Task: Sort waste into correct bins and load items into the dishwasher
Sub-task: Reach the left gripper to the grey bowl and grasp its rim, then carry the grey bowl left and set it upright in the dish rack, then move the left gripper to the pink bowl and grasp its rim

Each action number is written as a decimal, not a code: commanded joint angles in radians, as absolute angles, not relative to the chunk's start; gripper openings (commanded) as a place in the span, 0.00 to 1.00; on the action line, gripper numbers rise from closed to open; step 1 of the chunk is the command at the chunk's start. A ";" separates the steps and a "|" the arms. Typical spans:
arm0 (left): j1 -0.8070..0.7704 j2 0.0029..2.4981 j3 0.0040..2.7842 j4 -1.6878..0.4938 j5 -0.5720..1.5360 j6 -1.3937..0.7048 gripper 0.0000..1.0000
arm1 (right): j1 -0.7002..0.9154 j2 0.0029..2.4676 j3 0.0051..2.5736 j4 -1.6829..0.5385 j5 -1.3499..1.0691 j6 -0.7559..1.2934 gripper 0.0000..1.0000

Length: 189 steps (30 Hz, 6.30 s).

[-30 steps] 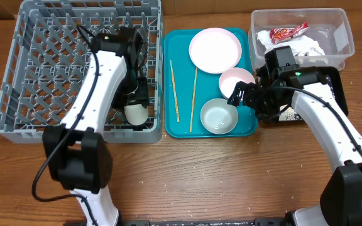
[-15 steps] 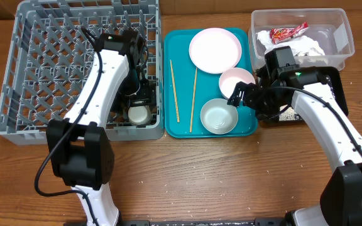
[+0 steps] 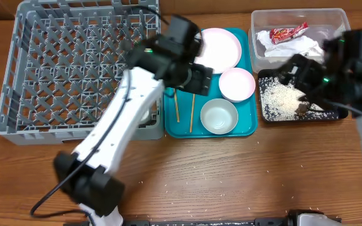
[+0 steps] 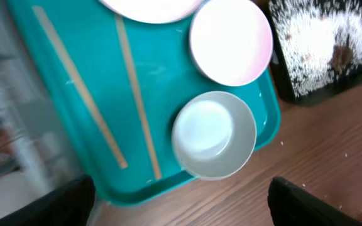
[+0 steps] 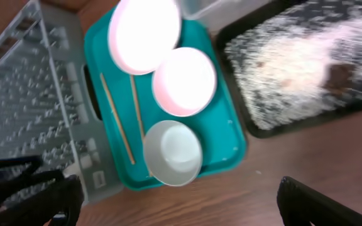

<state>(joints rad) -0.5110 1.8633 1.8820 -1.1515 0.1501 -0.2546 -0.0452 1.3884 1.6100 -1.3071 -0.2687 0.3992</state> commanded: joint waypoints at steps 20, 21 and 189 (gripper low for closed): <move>-0.570 2.278 1.882 -1.086 0.203 -0.233 0.23 | -0.073 1.400 1.621 -1.368 -0.210 0.392 1.00; -0.567 2.277 1.882 -1.088 0.203 -0.234 0.08 | -0.073 1.400 1.621 -1.368 -0.210 0.392 1.00; -0.602 2.437 2.098 -0.905 0.050 -0.696 0.04 | -0.073 1.400 1.621 -1.368 -0.210 0.392 1.00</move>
